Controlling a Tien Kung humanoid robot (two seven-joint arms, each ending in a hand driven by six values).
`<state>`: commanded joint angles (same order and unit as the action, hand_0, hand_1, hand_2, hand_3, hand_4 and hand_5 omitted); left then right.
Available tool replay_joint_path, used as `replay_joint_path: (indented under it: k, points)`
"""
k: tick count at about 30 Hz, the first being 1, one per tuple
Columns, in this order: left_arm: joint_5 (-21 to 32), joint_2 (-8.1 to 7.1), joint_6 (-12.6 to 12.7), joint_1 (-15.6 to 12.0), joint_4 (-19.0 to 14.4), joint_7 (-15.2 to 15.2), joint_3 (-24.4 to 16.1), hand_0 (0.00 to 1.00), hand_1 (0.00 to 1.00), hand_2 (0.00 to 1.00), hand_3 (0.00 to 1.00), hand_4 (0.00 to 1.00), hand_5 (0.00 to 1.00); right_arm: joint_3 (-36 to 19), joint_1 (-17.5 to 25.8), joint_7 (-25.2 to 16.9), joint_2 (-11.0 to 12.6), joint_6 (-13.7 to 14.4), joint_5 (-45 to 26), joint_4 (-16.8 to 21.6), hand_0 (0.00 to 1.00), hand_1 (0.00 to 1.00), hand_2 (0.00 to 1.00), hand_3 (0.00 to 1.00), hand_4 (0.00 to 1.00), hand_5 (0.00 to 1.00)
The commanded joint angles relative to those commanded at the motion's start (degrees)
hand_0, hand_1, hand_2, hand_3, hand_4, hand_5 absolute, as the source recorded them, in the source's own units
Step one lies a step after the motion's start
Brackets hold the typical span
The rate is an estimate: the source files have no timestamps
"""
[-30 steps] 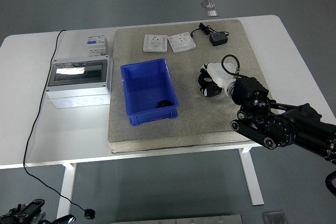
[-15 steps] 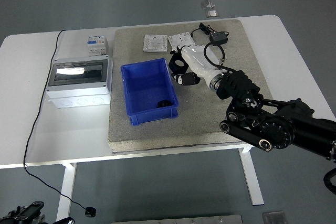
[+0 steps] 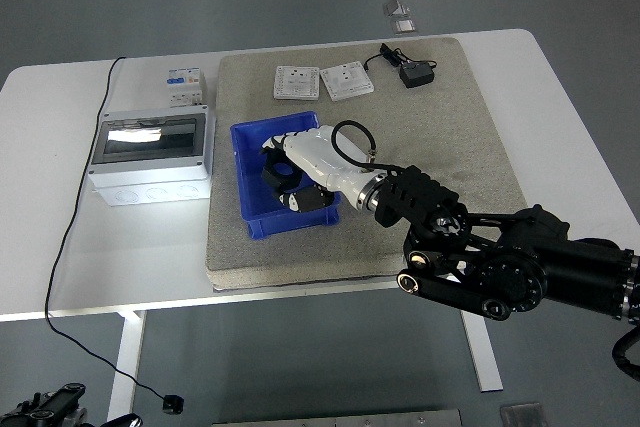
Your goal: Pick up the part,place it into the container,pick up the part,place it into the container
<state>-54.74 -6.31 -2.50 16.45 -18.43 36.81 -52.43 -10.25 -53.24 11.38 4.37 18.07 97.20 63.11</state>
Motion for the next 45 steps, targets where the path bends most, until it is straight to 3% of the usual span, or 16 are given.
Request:
replay_joint_path:
  k: [5, 6, 11, 12, 16, 20, 25, 29, 30, 33, 35, 36, 39, 41, 42, 45]
  points:
    - [0.2, -0.02, 0.2, 0.1, 0.0, -0.4, 0.1, 0.695, 0.674, 0.701, 0.653, 0.728, 0.778, -0.3, 0.1, 0.3, 0.0, -2.6, -1.0, -0.6, 0.754, 0.728, 0.75, 0.691, 0.437, 0.055]
    - [0.2, -0.03, 0.3, 0.1, 0.0, -0.5, 0.1, 0.695, 0.674, 0.701, 0.656, 0.731, 0.773, -0.4, 0.1, 0.3, 0.0, -2.9, -1.1, -0.7, 0.919, 0.892, 0.862, 0.803, 0.657, 0.139]
    - [0.2, -0.04, 0.5, 0.1, 0.0, -0.8, 0.0, 0.695, 0.674, 0.701, 0.656, 0.731, 0.773, -1.2, 0.4, 0.2, 0.2, -4.1, -1.6, -1.2, 0.919, 0.892, 0.862, 0.803, 0.657, 0.139]
    - [0.1, -0.03, 0.5, 0.1, 0.0, -0.8, -0.1, 0.695, 0.674, 0.7, 0.657, 0.729, 0.771, -1.4, 0.6, 0.1, 0.3, -4.3, -1.7, -1.3, 0.966, 0.918, 0.884, 0.821, 0.741, 0.186]
    - [0.2, -0.03, 0.6, 0.2, 0.0, -0.8, -0.1, 0.695, 0.674, 0.7, 0.657, 0.729, 0.771, -2.3, 1.0, 0.1, 0.5, -4.3, -1.6, -1.6, 0.966, 0.918, 0.884, 0.821, 0.741, 0.186]
    - [0.3, -0.04, 0.7, 0.2, 0.0, -0.9, 0.0, 0.695, 0.675, 0.7, 0.659, 0.732, 0.773, -3.8, 1.7, -0.4, 1.0, -3.3, -1.7, -1.5, 0.979, 0.928, 0.896, 0.838, 0.79, 0.225]
    - [1.0, 0.05, 0.9, 0.3, 0.1, -1.4, 0.6, 0.695, 0.675, 0.699, 0.662, 0.74, 0.772, -8.9, 4.8, -2.0, 2.9, 1.4, -4.7, -0.4, 0.961, 0.927, 0.89, 0.836, 0.783, 0.226]
    - [2.2, 0.24, 1.4, 0.3, 0.1, -2.0, 1.5, 0.695, 0.675, 0.699, 0.662, 0.74, 0.772, -14.9, 9.8, -5.6, 6.2, 6.2, -9.9, 1.9, 0.961, 0.927, 0.89, 0.836, 0.783, 0.226]
    - [2.7, 0.32, 1.6, 0.2, 0.2, -2.3, 1.9, 0.693, 0.676, 0.7, 0.665, 0.747, 0.77, -16.5, 11.2, -6.7, 7.2, 7.2, -11.2, 2.4, 0.904, 0.891, 0.859, 0.812, 0.773, 0.303]
    - [5.0, 0.53, 2.3, -0.1, 0.3, -3.2, 3.3, 0.693, 0.676, 0.7, 0.665, 0.747, 0.77, -22.2, 16.3, -10.6, 10.2, 9.9, -15.7, 3.6, 0.904, 0.891, 0.859, 0.812, 0.773, 0.303]
    - [6.7, 0.62, 2.8, -0.4, 0.3, -3.9, 4.3, 0.693, 0.676, 0.7, 0.665, 0.747, 0.77, -25.4, 19.5, -12.9, 11.8, 10.3, -18.5, 3.4, 0.904, 0.891, 0.859, 0.812, 0.773, 0.303]
    - [7.6, 0.67, 3.1, -0.6, 0.3, -4.2, 4.8, 0.693, 0.675, 0.708, 0.672, 0.754, 0.772, -27.4, 21.5, -14.4, 12.7, 10.1, -20.3, 3.2, 0.827, 0.833, 0.822, 0.803, 0.775, 0.419]
    - [8.8, 0.73, 3.2, -0.8, 0.3, -4.6, 5.5, 0.693, 0.675, 0.708, 0.672, 0.754, 0.772, -32.2, 26.9, -18.0, 14.1, 8.9, -25.3, 2.4, 0.827, 0.833, 0.822, 0.803, 0.775, 0.419]
    - [8.6, 0.76, 2.9, -0.8, 0.3, -4.3, 5.4, 0.693, 0.675, 0.708, 0.672, 0.754, 0.772, -34.9, 29.8, -20.3, 14.2, 8.3, -28.2, 2.2, 0.827, 0.833, 0.822, 0.803, 0.775, 0.419]
    - [8.3, 0.79, 2.7, -0.8, 0.3, -4.1, 5.3, 0.691, 0.666, 0.697, 0.686, 0.758, 0.773, -36.0, 31.0, -21.3, 14.1, 8.1, -29.7, 2.2, 0.786, 0.788, 0.803, 0.783, 0.796, 0.49]
    - [7.2, 0.98, 1.9, -0.5, 0.3, -3.3, 4.9, 0.691, 0.666, 0.697, 0.686, 0.758, 0.773, -39.2, 33.3, -24.1, 13.4, 7.8, -33.6, 2.2, 0.786, 0.788, 0.803, 0.783, 0.796, 0.49]
